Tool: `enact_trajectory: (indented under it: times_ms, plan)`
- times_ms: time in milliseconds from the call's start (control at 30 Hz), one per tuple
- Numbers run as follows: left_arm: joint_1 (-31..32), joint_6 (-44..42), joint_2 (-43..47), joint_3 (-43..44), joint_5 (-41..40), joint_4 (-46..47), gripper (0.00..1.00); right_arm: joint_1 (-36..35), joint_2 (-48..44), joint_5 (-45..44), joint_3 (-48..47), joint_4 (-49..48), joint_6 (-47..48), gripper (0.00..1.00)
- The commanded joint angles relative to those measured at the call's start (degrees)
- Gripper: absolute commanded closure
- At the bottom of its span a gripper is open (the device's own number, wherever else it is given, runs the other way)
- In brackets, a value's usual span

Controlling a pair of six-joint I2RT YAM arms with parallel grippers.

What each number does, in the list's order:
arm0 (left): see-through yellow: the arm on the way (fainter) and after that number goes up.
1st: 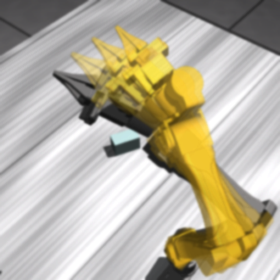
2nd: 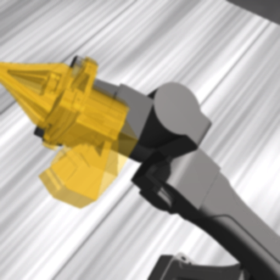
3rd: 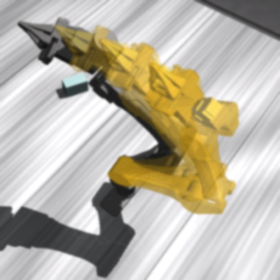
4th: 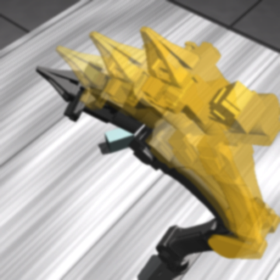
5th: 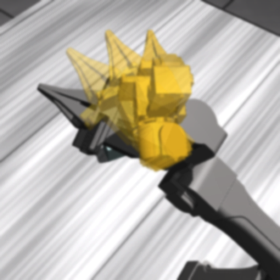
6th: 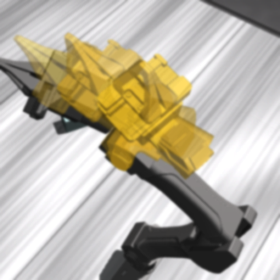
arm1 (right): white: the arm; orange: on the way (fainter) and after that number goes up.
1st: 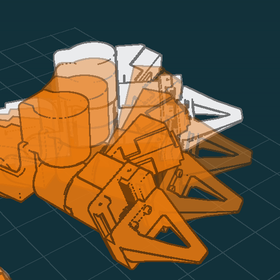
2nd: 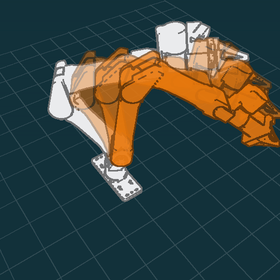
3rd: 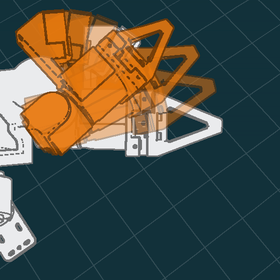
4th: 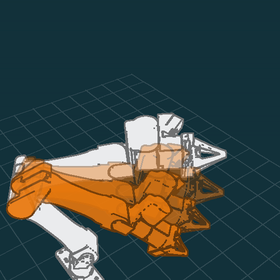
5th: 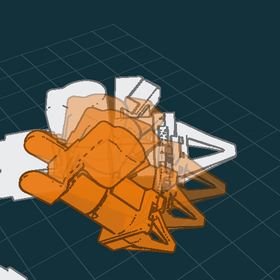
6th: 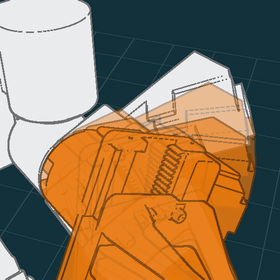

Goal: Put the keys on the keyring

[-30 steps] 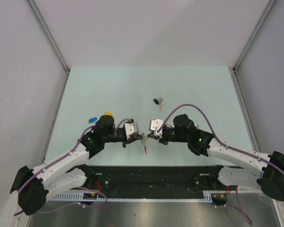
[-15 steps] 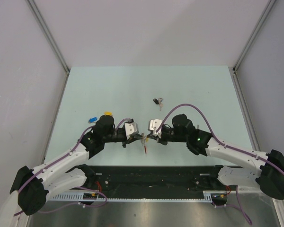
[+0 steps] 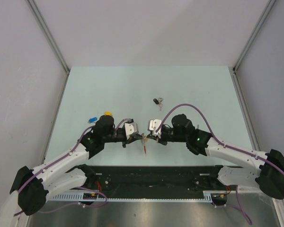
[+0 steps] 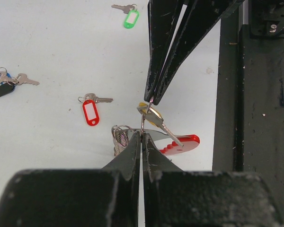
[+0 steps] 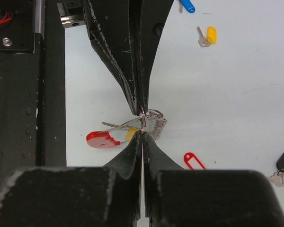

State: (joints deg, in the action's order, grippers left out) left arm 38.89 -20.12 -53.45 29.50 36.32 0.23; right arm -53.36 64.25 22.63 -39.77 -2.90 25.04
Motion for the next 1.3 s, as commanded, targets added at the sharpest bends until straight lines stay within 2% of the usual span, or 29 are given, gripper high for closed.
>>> enact_trajectory:
  times_ms: [0,633,1267]
  plan:
    - [0.4,-1.9,1.2,0.9,1.6,0.5,1.0,0.3,0.5,0.9,-2.2,-2.7,-0.8,1.0]
    - [0.4,-1.8,1.2,1.0,-0.3,0.3,1.0,0.5,-2.5,-0.1,-2.3,-1.7,-0.9,1.0]
    - [0.6,-1.9,1.6,0.8,1.1,0.5,1.0,0.5,0.3,0.3,-2.3,-2.7,-1.1,1.0]
